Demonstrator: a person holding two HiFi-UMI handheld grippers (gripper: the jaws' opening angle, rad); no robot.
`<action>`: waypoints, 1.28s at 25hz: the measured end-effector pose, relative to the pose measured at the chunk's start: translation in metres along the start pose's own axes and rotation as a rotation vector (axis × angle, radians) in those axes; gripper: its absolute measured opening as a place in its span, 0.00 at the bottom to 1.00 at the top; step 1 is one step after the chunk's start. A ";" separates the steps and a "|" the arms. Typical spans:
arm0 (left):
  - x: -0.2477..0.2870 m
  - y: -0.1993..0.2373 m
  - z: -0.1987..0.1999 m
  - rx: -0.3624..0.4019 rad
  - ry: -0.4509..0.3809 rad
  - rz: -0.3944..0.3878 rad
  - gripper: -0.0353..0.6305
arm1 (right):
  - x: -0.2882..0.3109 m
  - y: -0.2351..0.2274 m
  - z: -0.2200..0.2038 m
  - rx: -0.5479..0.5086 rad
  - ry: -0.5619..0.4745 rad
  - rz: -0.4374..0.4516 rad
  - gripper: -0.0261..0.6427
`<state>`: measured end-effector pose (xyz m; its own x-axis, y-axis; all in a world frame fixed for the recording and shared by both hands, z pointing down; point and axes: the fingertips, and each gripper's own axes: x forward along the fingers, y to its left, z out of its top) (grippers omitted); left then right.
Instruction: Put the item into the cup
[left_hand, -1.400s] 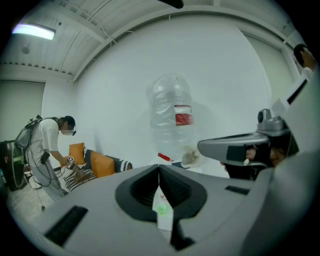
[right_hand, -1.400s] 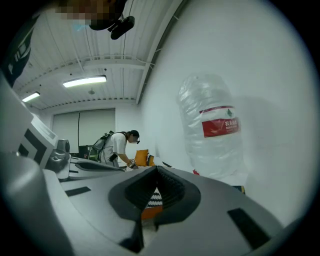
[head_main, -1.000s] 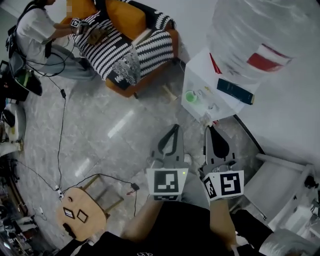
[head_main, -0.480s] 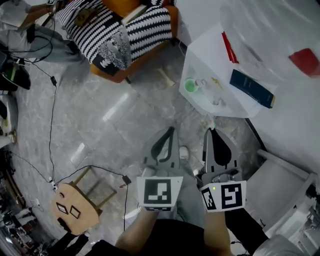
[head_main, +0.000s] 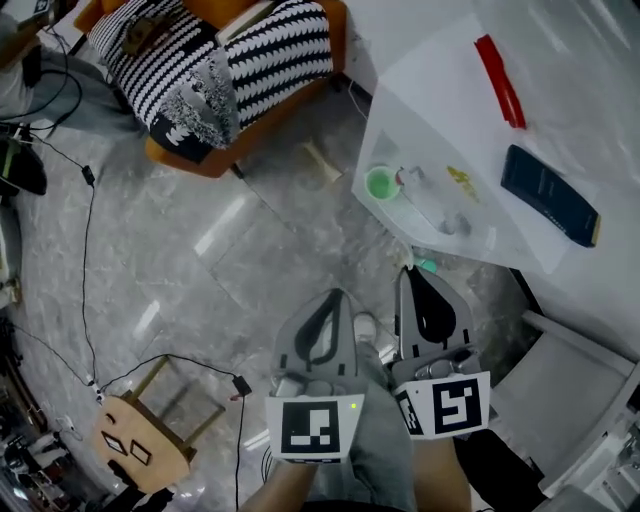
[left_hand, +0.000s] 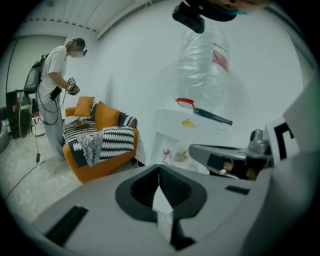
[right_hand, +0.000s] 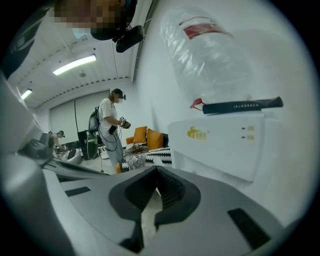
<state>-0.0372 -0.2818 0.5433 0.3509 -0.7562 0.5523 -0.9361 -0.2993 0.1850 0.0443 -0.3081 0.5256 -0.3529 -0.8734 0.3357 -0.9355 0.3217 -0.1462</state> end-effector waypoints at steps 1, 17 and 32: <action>0.004 0.003 -0.006 0.002 0.009 0.002 0.07 | 0.007 -0.004 -0.008 -0.005 0.005 -0.005 0.06; 0.035 0.048 -0.085 -0.017 0.130 0.066 0.07 | 0.116 -0.058 -0.100 -0.035 0.089 -0.113 0.06; 0.079 0.053 -0.120 0.069 0.185 0.037 0.07 | 0.180 -0.083 -0.147 -0.060 0.203 -0.184 0.06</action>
<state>-0.0624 -0.2872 0.6942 0.3001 -0.6490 0.6991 -0.9419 -0.3176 0.1096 0.0557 -0.4377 0.7351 -0.1678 -0.8303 0.5315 -0.9816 0.1908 -0.0119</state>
